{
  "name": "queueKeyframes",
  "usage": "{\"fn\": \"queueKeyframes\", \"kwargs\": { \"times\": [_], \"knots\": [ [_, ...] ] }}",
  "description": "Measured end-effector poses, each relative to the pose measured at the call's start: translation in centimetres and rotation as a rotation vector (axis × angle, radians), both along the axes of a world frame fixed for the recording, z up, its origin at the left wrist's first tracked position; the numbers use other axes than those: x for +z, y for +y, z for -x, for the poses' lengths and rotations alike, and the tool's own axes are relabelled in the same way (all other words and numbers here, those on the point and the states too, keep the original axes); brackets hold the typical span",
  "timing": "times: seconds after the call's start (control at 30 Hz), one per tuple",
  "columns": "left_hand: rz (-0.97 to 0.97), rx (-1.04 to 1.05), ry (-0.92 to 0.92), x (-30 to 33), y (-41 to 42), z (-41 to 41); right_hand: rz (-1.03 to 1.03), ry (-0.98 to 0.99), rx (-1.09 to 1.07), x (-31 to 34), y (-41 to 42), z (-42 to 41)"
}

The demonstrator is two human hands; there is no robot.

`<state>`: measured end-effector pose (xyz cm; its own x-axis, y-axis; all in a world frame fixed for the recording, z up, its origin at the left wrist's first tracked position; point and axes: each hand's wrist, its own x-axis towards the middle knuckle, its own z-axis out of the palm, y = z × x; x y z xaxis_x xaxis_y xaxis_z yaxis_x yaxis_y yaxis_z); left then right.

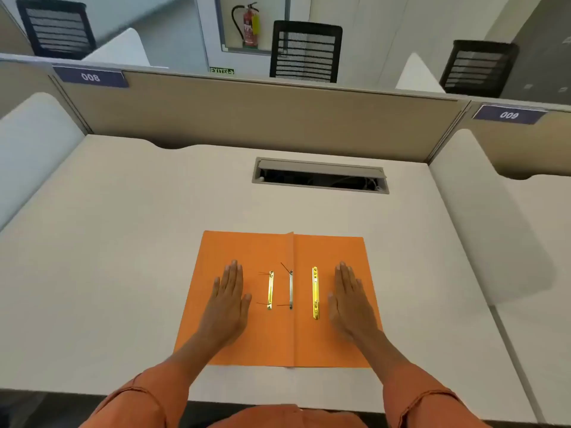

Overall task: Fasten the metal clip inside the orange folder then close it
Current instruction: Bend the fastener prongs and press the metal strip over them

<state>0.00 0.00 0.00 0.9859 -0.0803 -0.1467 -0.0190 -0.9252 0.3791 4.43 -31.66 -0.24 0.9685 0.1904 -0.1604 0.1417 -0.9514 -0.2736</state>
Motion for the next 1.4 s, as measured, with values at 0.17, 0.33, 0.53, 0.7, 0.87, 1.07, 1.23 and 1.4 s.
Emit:
{"fn": "queueKeyframes", "kwargs": {
  "times": [0.17, 0.33, 0.53, 0.7, 0.87, 1.07, 1.23, 1.4],
  "knots": [
    [-0.023, -0.013, 0.085, -1.3, -0.6, 1.2, 0.026, 0.102, -0.005, -1.1, -0.3, 1.0],
    [-0.017, -0.019, 0.129, -2.3, -0.6, 1.6, 0.043, 0.118, 0.005, -1.5, -0.5, 1.3],
    [-0.038, -0.033, 0.115, -3.2, -0.5, 1.7, 0.035, 0.12, -0.006, -1.7, -0.3, 1.4],
    [-0.068, -0.038, 0.118, -3.6, -0.4, 1.7, 0.049, 0.114, -0.006, -1.7, -0.2, 1.5],
    [-0.074, -0.033, 0.123, -3.6, -0.5, 1.8, 0.052, 0.091, -0.003, -1.7, -0.1, 1.7],
    [0.012, 0.009, 0.11, -3.1, -0.7, 1.1, 0.056, 0.111, -0.014, -1.4, 0.2, 1.5],
    [0.308, 0.227, -0.147, -1.4, -1.9, 2.2, -0.04, 0.081, -0.074, 0.1, 0.8, -0.2],
    [0.496, 0.383, -0.227, -0.6, -3.0, 3.3, -0.245, 0.098, -0.175, 1.9, 1.4, -3.5]
  ]
}}
